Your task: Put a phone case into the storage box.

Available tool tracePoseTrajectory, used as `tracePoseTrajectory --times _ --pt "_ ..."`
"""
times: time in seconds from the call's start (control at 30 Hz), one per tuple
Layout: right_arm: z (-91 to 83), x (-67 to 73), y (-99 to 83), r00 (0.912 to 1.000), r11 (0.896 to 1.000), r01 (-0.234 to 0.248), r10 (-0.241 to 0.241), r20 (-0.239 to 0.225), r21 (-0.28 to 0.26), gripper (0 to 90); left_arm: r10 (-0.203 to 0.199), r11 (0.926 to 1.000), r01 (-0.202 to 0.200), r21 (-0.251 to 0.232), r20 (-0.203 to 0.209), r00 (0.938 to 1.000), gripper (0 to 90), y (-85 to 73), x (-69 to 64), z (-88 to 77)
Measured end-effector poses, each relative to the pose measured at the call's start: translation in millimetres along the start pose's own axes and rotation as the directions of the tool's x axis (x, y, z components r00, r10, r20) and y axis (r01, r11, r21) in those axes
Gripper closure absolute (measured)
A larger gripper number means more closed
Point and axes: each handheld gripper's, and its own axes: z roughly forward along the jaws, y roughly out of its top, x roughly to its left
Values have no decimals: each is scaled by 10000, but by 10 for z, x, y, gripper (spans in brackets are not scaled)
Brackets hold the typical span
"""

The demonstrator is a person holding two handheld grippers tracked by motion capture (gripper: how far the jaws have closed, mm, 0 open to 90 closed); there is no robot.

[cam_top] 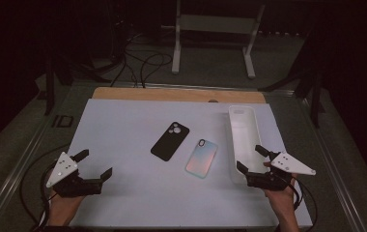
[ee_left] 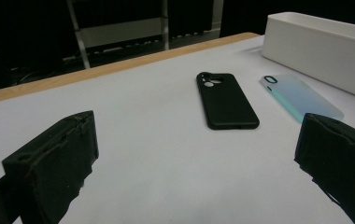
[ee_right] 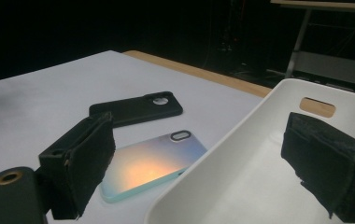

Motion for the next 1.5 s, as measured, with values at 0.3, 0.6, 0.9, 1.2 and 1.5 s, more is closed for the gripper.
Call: tracePoseTrajectory --times 0.3,0.6,0.9,1.2,1.5 --pt "25 -20 -28 9998 9998 -170 169 122 62 98 -72 10000 72 26 -8 10000 0 -13 -3 17" --pt "15 -48 -43 9994 9997 -240 238 235 62 99 -210 9996 211 173 -68 9998 0 18 -41 62" --pt "8 -32 -28 9996 9999 -148 147 245 54 99 -162 9998 162 123 23 9999 0 57 -104 90" --pt "4 -18 -12 9996 9999 -118 116 257 74 99 -32 9998 32 176 7 10000 0 160 -197 137" --pt "6 -16 -2 9996 9999 -88 86 270 57 99 89 9994 -98 325 297 9995 0 245 -280 255"
